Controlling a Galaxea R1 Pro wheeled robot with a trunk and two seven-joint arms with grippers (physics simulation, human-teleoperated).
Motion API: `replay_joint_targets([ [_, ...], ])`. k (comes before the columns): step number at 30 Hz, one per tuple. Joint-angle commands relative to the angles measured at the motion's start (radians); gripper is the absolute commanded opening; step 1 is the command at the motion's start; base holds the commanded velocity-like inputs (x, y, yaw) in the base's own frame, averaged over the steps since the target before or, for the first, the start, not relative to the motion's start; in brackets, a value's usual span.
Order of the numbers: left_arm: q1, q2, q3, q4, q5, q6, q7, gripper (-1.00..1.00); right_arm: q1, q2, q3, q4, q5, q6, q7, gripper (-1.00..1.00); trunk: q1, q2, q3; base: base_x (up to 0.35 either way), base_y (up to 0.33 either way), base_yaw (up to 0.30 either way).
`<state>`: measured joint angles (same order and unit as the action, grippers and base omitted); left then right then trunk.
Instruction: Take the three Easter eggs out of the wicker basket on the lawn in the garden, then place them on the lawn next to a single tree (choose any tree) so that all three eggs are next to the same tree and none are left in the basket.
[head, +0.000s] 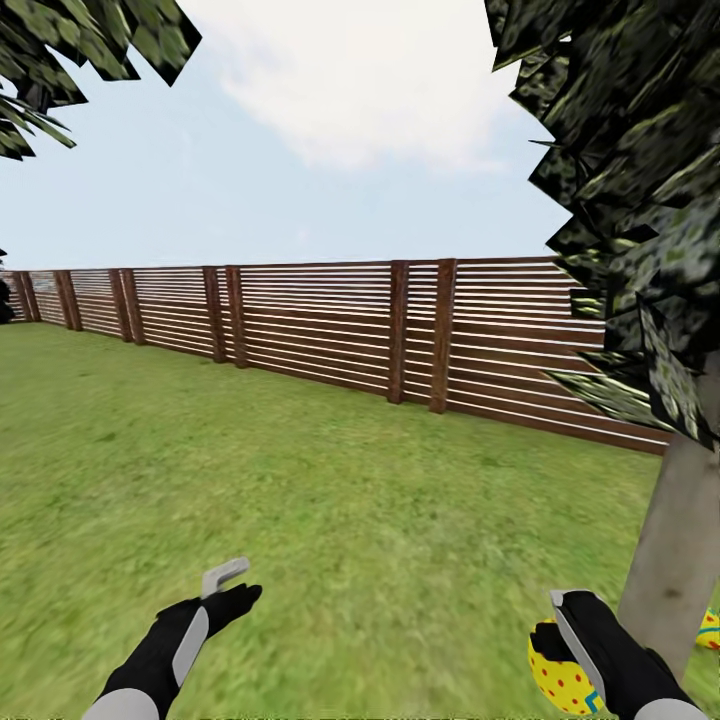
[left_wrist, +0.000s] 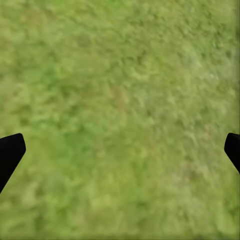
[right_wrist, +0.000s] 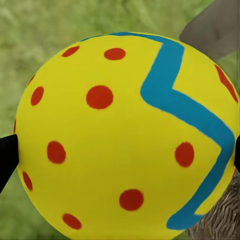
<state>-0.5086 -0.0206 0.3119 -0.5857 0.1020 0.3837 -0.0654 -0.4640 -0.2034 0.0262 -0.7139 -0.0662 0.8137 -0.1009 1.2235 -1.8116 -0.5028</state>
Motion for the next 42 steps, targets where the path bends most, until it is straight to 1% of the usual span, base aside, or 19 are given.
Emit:
replay_joint_targets([
  [1,-0.001,-0.001,0.007,-0.002,0.007,0.007,-0.004,1.0,-0.001,-0.001,0.003,-0.001,-0.007,0.004,-0.008,-1.0,0.004,-0.008,-0.004,0.0,0.0,-0.014],
  [21,-0.001,0.001,0.011,-0.002,0.009,0.006,-0.004,1.0,-0.001,-0.005,0.001,-0.001,-0.006,0.002,-0.007,-1.0,0.081,-0.148,-0.067,0.001,0.0,-0.001],
  [29,-0.001,-0.002,0.01,0.0,0.008,0.006,-0.001,1.0,-0.001,-0.01,0.001,-0.001,-0.008,0.002,-0.007,-1.0,0.111,-0.204,-0.092,0.204,0.0,0.0],
  [42,-0.001,0.001,0.012,0.0,0.009,0.006,-0.001,1.0,-0.001,-0.002,0.003,-0.001,-0.004,0.002,-0.007,-1.0,0.161,-0.295,-0.133,0.003,0.0,0.0],
])
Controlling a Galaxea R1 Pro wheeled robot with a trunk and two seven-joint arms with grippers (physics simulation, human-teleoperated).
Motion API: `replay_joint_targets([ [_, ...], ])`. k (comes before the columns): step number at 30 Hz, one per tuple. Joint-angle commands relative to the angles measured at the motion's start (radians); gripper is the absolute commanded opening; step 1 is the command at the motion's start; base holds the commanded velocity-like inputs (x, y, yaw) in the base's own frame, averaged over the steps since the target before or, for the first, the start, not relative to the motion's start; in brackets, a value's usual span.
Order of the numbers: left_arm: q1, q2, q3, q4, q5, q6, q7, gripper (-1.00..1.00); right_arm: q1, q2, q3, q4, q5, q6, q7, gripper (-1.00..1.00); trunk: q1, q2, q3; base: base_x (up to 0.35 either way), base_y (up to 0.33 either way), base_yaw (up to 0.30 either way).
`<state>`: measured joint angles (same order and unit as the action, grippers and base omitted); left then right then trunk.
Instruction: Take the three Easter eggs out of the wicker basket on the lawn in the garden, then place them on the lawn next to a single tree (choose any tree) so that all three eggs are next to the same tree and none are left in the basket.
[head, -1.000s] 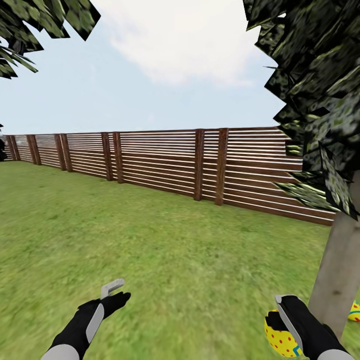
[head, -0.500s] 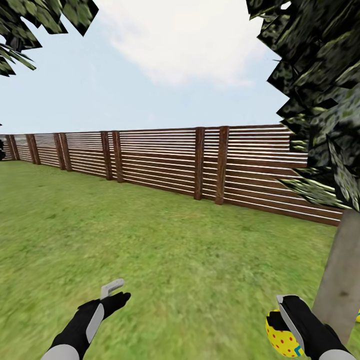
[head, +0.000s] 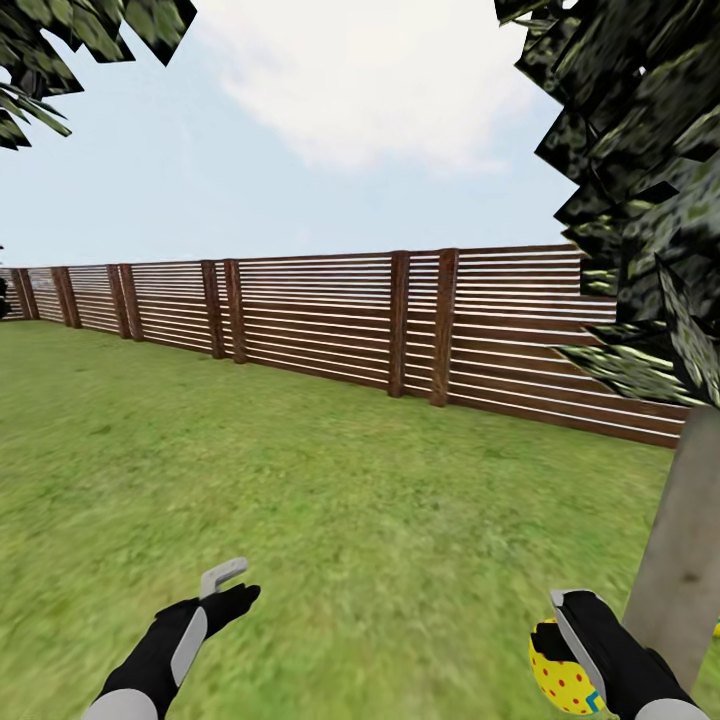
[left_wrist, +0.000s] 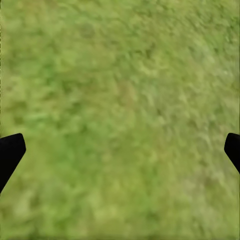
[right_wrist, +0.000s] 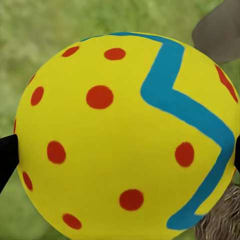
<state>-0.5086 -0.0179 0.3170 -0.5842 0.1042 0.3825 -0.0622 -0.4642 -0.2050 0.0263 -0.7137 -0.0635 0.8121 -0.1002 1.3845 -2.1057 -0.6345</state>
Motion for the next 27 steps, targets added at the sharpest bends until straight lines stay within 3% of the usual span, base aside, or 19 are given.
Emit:
replay_joint_targets([
  [1,-0.001,0.0,0.008,-0.002,0.007,0.008,-0.004,1.0,-0.001,-0.001,0.003,-0.001,-0.007,0.004,-0.007,-1.0,0.004,-0.008,-0.004,0.0,0.0,0.0],
  [27,-0.001,-0.01,0.005,0.026,0.006,0.005,-0.002,1.0,-0.001,0.0,0.003,0.0,-0.008,0.004,-0.008,-1.0,0.103,-0.19,-0.086,0.0,0.0,0.0],
])
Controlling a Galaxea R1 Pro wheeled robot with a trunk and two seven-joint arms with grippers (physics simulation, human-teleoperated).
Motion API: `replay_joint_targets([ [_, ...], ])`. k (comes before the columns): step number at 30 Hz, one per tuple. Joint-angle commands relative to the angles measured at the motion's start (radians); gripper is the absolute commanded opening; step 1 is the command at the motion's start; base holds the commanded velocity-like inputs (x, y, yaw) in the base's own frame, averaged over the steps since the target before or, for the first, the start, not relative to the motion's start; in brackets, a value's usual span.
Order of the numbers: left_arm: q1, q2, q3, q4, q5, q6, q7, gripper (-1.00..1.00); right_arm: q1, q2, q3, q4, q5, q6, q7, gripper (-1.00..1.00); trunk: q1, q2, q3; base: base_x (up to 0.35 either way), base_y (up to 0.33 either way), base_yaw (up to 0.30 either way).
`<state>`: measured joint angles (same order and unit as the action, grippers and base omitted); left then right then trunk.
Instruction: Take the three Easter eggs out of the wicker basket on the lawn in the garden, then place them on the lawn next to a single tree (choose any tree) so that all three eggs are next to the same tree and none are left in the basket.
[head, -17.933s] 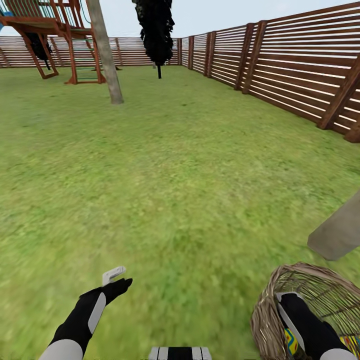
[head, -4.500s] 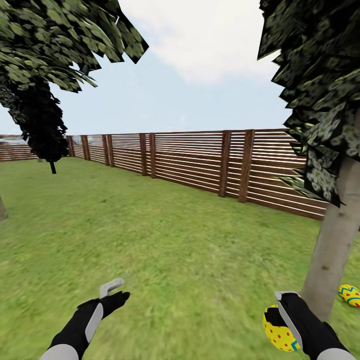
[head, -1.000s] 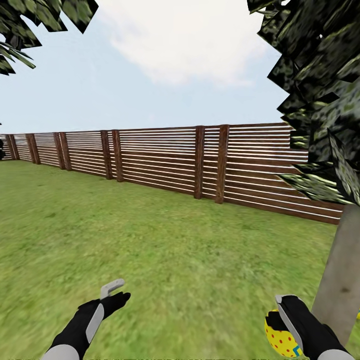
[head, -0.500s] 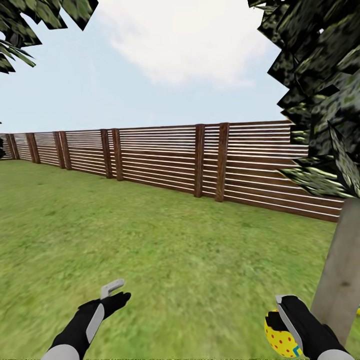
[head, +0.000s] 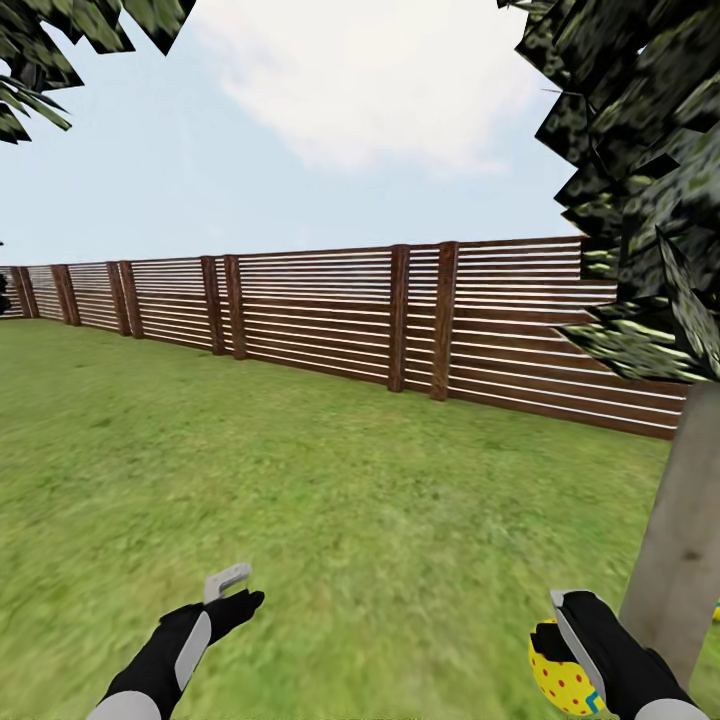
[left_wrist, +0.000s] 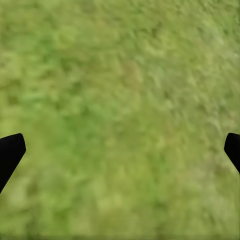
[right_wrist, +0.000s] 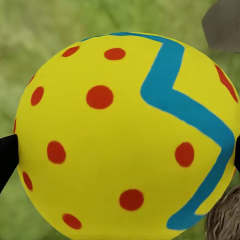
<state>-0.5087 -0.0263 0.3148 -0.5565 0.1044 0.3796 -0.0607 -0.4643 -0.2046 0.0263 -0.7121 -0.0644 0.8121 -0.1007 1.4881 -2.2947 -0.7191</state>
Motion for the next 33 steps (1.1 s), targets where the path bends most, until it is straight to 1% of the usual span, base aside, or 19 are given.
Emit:
replay_joint_targets([
  [1,-0.001,-0.001,0.007,-0.002,0.006,0.007,-0.004,1.0,-0.001,0.0,0.003,-0.001,-0.007,0.004,-0.007,-1.0,0.004,-0.008,-0.004,0.0,0.0,0.0],
  [25,-0.001,-0.002,0.007,-0.002,0.006,0.005,-0.004,1.0,-0.001,0.002,0.006,-0.001,-0.008,0.002,-0.007,-1.0,0.096,-0.176,-0.08,0.0,0.0,0.0],
  [30,-0.001,-0.001,0.007,-0.002,0.006,0.004,-0.004,1.0,0.0,0.007,0.007,-0.001,-0.009,0.002,-0.005,-1.0,0.112,-0.205,-0.096,0.0,0.0,0.0],
  [31,-0.001,-0.001,0.007,-0.002,0.006,0.004,-0.004,1.0,0.0,0.01,0.007,-0.001,-0.009,0.002,-0.005,-1.0,0.113,-0.206,-0.1,0.0,0.0,0.0],
  [33,0.0,0.003,0.009,-0.002,0.007,0.006,-0.004,1.0,-0.001,0.027,0.007,0.0,-0.008,0.002,-0.005,-1.0,0.114,-0.206,-0.107,0.0,0.0,0.0],
])
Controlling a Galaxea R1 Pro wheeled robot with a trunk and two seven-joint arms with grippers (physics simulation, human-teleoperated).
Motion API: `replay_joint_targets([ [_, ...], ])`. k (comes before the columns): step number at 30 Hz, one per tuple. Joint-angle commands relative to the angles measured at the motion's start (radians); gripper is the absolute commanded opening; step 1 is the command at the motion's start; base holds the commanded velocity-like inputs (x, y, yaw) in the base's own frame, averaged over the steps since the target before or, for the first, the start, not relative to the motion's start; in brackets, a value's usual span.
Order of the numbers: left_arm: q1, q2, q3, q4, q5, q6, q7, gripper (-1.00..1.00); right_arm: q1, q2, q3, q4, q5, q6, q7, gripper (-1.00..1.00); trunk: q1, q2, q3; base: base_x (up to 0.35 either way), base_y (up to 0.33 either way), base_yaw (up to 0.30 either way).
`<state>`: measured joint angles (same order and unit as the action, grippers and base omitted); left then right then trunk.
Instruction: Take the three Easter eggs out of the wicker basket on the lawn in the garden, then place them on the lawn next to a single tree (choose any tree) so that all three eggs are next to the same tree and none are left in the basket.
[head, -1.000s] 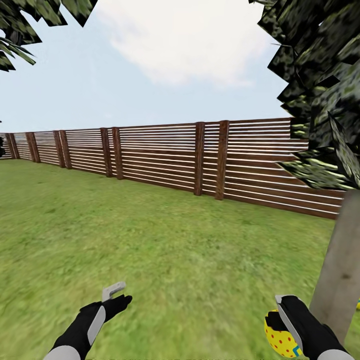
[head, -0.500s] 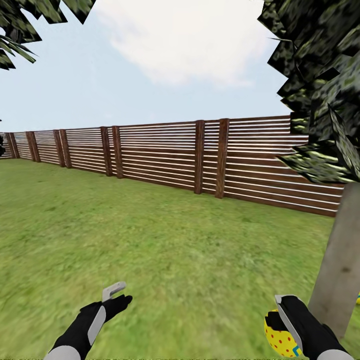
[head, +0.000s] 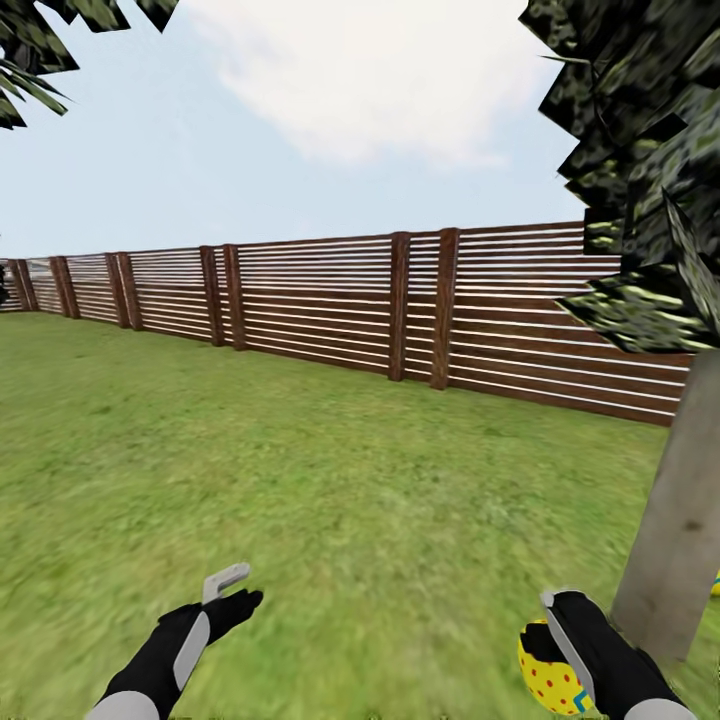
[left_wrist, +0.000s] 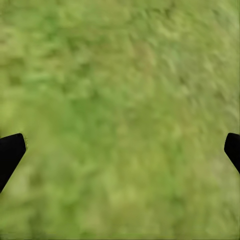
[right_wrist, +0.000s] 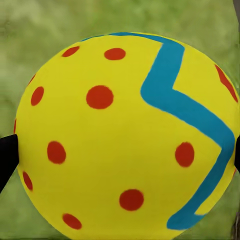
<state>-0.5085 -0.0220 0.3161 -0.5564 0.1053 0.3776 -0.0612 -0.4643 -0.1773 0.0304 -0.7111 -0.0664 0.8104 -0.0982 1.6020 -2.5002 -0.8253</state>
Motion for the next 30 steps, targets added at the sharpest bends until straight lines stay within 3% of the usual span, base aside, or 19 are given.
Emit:
replay_joint_targets([
  [1,-0.001,0.0,0.007,-0.002,0.006,0.008,-0.004,1.0,-0.001,0.002,0.003,0.006,-0.005,0.004,-0.008,-1.0,0.0,-0.001,-0.005,0.0,0.0,0.0],
  [11,-0.001,-0.005,0.003,-0.002,0.005,0.007,-0.003,1.0,0.0,-0.005,-0.003,0.036,-0.005,-0.03,-0.009,-1.0,0.005,-0.003,-0.044,0.007,-0.004,0.0],
  [27,-0.001,-0.009,0.0,0.0,0.004,0.007,-0.002,1.0,-0.001,-0.015,-0.006,0.032,-0.007,-0.03,-0.01,-1.0,0.012,-0.007,-0.106,0.26,-0.036,0.0],
  [30,-0.001,-0.009,0.003,0.0,0.004,0.002,-0.002,1.0,-0.001,-0.037,-0.007,0.03,-0.01,-0.03,-0.009,-1.0,0.013,-0.008,-0.117,0.046,0.0,0.0],
])
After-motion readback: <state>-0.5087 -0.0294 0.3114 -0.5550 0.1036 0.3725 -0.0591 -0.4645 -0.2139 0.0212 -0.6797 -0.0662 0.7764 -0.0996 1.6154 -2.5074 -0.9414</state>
